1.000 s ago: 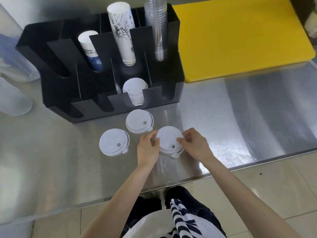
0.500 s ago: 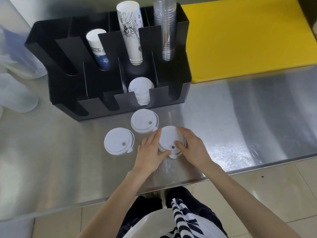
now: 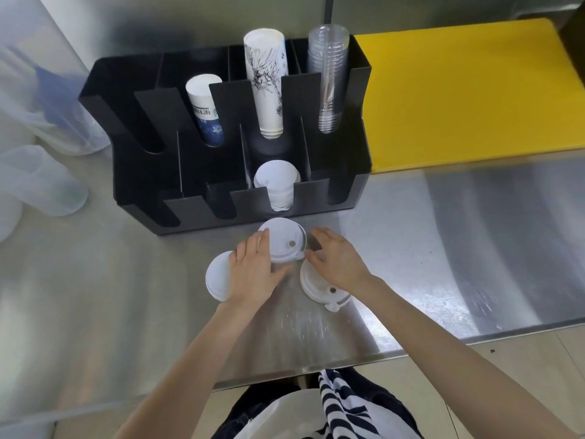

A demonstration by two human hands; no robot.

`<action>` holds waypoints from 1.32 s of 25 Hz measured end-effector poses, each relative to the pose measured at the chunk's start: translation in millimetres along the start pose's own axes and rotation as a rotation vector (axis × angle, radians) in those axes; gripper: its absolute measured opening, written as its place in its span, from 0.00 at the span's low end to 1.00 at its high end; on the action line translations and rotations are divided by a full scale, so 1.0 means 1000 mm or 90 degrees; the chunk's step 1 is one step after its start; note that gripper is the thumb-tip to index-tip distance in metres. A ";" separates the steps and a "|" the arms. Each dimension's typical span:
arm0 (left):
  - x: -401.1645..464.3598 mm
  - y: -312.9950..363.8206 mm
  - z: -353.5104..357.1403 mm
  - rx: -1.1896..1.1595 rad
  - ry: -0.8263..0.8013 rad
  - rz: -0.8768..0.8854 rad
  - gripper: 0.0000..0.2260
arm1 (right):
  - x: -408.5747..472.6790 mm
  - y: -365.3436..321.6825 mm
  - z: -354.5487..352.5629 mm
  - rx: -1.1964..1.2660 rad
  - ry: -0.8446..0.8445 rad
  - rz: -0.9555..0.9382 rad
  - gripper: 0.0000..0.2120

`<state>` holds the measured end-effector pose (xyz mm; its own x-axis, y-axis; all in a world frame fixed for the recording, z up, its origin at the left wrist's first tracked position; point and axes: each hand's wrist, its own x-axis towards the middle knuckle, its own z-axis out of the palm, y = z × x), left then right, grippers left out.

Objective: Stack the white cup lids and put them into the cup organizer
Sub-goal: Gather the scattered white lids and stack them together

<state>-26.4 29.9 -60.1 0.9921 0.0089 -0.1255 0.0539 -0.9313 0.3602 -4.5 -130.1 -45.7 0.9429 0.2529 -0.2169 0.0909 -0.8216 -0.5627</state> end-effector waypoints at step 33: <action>-0.034 0.024 -0.030 -0.756 -0.119 -0.174 0.14 | -0.043 0.006 -0.031 0.565 0.076 0.241 0.07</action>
<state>-55.9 18.3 -19.7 0.9057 0.0077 -0.4239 0.4239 0.0016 0.9057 -34.9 -161.5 -14.6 0.8907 -0.0426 -0.4527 -0.4539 -0.1418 -0.8797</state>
